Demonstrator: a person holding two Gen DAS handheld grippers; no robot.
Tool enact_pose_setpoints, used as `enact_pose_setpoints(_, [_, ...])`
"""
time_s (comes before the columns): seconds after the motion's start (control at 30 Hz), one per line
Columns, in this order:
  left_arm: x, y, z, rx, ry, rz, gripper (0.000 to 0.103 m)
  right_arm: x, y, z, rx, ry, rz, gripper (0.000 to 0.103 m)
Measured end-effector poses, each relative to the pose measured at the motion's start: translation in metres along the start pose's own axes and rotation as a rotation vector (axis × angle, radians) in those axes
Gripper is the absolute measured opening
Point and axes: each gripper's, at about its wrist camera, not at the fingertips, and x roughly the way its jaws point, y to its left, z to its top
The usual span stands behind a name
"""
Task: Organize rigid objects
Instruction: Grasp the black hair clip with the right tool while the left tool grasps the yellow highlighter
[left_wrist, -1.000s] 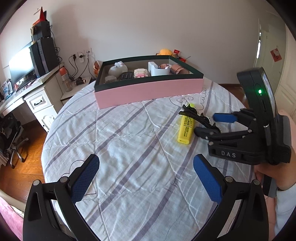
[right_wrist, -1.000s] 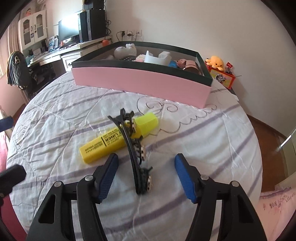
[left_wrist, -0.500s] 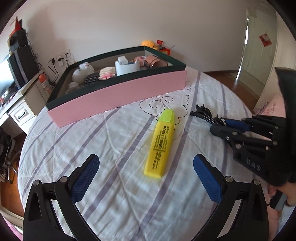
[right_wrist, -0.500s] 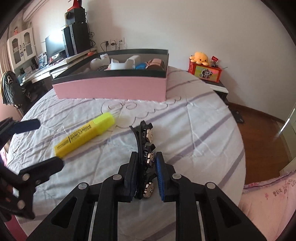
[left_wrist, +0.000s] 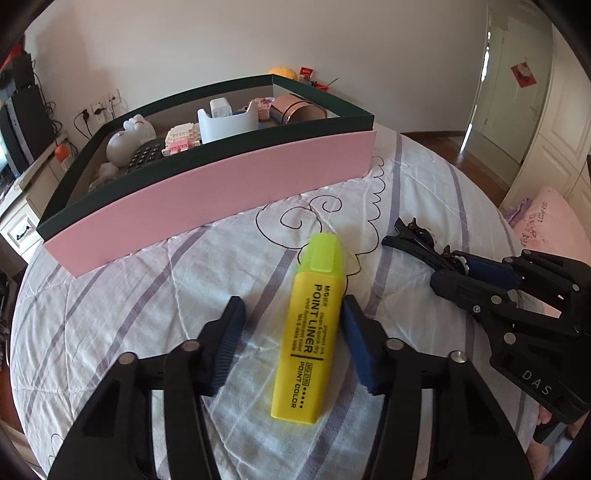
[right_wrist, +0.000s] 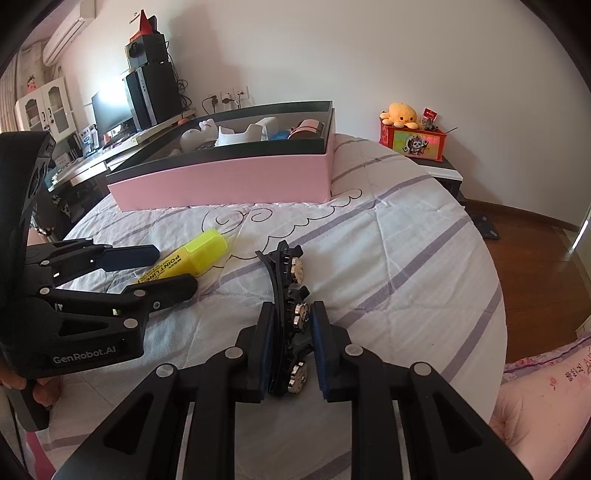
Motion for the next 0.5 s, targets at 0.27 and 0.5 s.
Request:
enact_pose_setpoints(0.27, [-0.013,0.012,-0.008,-0.074,-0.008,0.029,0.027,-0.001,-0.001,-0.001,-0.004,-0.001,0.005,0.02])
enact_pose_setpoints(0.5, [-0.038,0.035,-0.04,-0.122,-0.002,0.089,0.027,-0.004,0.016,0.003,-0.019,0.033,0.008,0.02])
